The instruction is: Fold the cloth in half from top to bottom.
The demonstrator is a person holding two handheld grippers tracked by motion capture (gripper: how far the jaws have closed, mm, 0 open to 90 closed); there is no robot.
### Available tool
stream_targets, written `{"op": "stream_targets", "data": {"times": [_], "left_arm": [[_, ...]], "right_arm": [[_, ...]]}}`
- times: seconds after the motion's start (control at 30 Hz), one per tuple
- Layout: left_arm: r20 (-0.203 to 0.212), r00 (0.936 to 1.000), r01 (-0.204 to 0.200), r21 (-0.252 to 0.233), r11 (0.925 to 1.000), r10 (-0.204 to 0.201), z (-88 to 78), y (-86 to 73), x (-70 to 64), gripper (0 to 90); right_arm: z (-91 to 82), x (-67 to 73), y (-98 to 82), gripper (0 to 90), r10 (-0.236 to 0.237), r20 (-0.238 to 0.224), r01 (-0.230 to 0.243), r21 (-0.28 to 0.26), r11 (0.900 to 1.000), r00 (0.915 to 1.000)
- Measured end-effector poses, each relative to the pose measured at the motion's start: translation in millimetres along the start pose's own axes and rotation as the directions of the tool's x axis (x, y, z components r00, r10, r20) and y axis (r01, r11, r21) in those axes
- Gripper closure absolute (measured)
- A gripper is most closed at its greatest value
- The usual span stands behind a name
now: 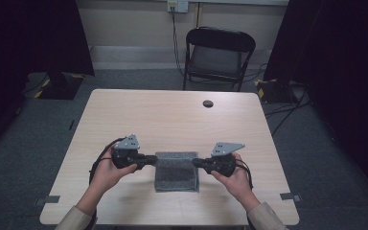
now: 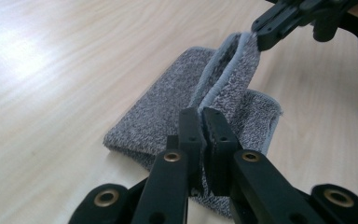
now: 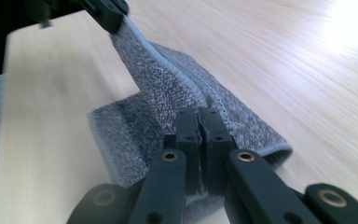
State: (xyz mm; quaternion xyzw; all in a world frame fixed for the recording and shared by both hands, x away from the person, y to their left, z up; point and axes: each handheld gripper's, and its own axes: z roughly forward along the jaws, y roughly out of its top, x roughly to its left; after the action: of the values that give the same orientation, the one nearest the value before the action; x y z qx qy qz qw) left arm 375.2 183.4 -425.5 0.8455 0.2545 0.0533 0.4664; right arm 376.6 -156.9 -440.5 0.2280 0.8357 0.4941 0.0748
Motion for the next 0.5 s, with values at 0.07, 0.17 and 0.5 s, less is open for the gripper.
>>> {"op": "stream_targets", "data": {"times": [0.07, 0.17, 0.5], "left_arm": [[0.016, 0.9999, 0.001, 0.007, 1.0, -0.001, -0.8, -5.8, -5.9, 87.0], [0.045, 0.9989, -0.015, 0.067, 0.9976, 0.012, 5.0, -18.6, -16.3, 87.0], [0.06, 0.9982, -0.001, 0.116, 0.9933, -0.006, 23.4, -41.6, -17.7, 65.4]], "right_arm": [[-3.0, 6.4, -3.6, 88.0, -0.005, -0.021, 0.005, 0.002, 1.0, 0.9998], [-3.9, 13.3, -13.1, 88.0, -0.005, -0.046, 0.006, 0.022, 1.0, 0.9989], [9.5, 25.0, -42.2, 87.6, 0.02, -0.084, -0.012, 0.091, 0.996, 0.9963]]}}
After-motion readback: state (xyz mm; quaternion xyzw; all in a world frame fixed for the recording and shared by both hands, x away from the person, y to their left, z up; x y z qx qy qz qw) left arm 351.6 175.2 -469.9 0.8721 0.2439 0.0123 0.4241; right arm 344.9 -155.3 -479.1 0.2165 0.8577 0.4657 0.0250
